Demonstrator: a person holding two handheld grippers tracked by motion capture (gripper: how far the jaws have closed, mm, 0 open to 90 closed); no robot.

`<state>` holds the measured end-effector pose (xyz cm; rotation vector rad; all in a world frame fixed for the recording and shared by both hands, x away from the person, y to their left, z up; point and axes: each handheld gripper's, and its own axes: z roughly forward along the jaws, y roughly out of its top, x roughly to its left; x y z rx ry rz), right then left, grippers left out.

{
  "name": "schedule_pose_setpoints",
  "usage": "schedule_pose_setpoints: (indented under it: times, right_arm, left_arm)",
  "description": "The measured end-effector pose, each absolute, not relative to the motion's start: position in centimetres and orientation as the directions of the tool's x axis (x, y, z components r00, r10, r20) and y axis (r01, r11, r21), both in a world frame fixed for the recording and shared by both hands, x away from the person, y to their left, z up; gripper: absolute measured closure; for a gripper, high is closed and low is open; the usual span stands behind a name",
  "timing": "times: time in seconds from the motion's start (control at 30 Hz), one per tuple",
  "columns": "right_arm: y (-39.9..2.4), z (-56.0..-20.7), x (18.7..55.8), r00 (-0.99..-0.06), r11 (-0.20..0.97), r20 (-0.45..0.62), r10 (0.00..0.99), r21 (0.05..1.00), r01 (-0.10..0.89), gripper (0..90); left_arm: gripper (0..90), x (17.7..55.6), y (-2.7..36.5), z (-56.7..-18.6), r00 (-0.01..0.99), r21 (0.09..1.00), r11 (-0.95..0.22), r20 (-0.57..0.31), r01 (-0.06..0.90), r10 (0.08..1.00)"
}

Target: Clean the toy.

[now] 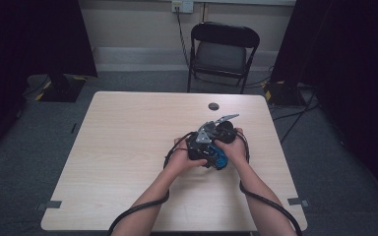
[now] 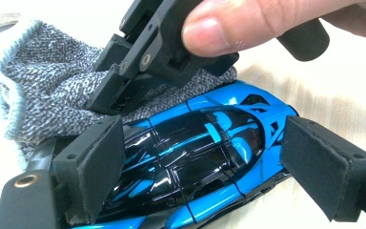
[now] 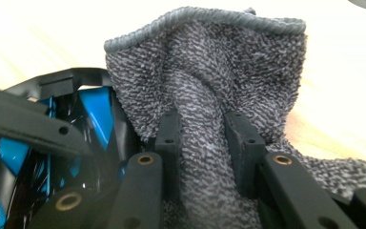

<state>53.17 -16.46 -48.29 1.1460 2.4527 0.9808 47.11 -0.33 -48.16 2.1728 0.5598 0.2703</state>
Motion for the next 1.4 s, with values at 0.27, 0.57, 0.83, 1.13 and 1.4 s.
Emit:
schedule_pose_setpoints:
  times: [0.27,0.57,0.83,1.13,1.4]
  right_arm:
    - [-16.9,-48.1,53.2,-0.679,0.487,0.047,0.733,0.661,0.571,72.0]
    - [-18.3,-47.9,52.7,-0.694,0.506,0.039,0.719,0.655,0.561,72.0]
    - [-20.3,-47.7,51.7,-0.688,0.500,0.053,0.724,0.646,0.576,72.0]
    - [-21.4,-47.7,50.7,-0.686,0.495,0.060,0.725,0.648,0.579,72.2]
    - [-22.6,-47.6,50.0,-0.689,0.501,0.062,0.722,0.639,0.583,72.3]
  left_arm:
    - [16.1,47.1,-0.2,-48.2,0.878,0.795,-0.534,0.002,0.288,0.478]
    - [16.8,47.1,-0.3,-48.2,0.878,0.791,-0.542,0.014,0.282,0.478]
    - [16.9,47.0,-0.4,-48.2,0.875,0.789,-0.545,0.018,0.285,0.484]
    - [16.9,47.0,-0.5,-48.1,0.876,0.785,-0.549,0.018,0.286,0.481]
    - [16.9,47.0,-0.6,-48.1,0.874,0.781,-0.552,0.017,0.291,0.485]
